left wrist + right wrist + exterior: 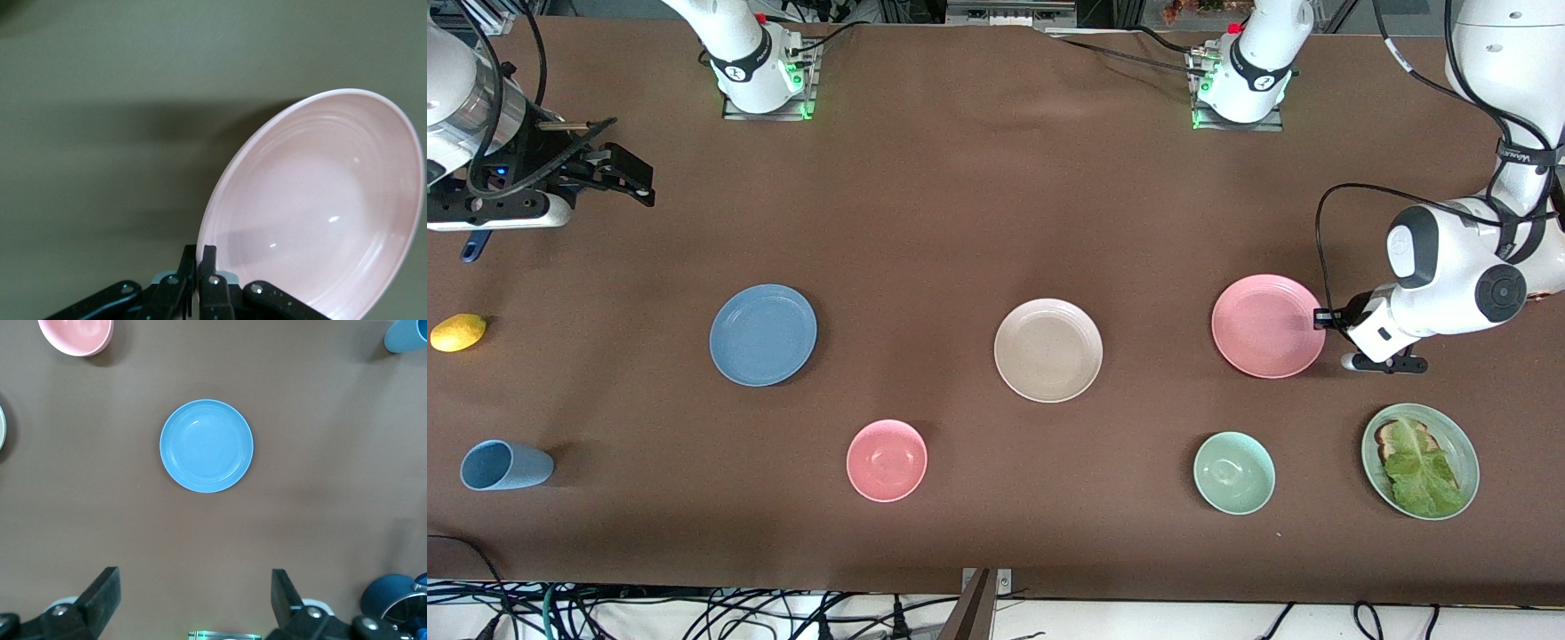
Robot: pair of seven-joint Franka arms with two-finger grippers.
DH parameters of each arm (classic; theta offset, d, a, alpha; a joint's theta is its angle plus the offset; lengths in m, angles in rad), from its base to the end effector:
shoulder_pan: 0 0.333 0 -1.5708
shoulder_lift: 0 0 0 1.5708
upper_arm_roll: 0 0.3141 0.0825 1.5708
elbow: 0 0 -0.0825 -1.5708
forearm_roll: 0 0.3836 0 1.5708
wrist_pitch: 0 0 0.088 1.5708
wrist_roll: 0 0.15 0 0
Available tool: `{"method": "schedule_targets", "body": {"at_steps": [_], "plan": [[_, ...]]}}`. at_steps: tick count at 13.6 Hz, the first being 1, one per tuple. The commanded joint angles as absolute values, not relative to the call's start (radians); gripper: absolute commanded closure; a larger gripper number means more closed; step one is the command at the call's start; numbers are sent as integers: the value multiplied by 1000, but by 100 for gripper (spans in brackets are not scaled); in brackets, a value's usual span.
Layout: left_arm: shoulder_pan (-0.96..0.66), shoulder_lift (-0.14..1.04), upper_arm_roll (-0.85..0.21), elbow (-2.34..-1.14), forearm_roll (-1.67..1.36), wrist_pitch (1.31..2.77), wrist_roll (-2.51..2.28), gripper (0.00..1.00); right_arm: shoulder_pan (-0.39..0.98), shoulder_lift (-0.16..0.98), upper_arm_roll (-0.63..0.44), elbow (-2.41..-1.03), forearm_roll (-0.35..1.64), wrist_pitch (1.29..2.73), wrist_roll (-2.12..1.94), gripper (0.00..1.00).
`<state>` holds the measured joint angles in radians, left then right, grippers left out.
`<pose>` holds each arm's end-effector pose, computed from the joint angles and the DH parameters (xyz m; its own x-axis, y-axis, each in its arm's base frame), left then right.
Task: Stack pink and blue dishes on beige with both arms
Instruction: 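Slide the pink plate with the left gripper onto the beige plate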
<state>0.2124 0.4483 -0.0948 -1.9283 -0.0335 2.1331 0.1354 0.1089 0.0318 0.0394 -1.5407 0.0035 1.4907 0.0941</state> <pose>0.5815 0.0658 0.1952 0.9734 -0.0036 -0.2293 0.0190 -0.9952 0.0960 0.5455 0.0817 0.5695 0.9952 0.0540 -0.0818 0.0545 -0.9985 0.0029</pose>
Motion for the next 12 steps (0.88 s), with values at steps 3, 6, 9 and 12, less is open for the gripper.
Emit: {"method": "schedule_targets", "body": {"at_steps": [3, 6, 9, 12], "plan": [[199, 430, -201, -1842, -141, 2025, -66, 100, 107, 20, 52, -1531, 23, 1485, 107, 0], [198, 426, -299, -1819, -179, 2029, -222, 100, 107, 20, 51, -1531, 23, 1485, 106, 0], [193, 434, -391, -1819, -187, 2084, -314, 100, 107, 20, 51, -1531, 23, 1485, 106, 0], [76, 460, -403, -1847, -173, 2228, -449, 100, 106, 20, 49, -1531, 21, 1483, 106, 0]]}}
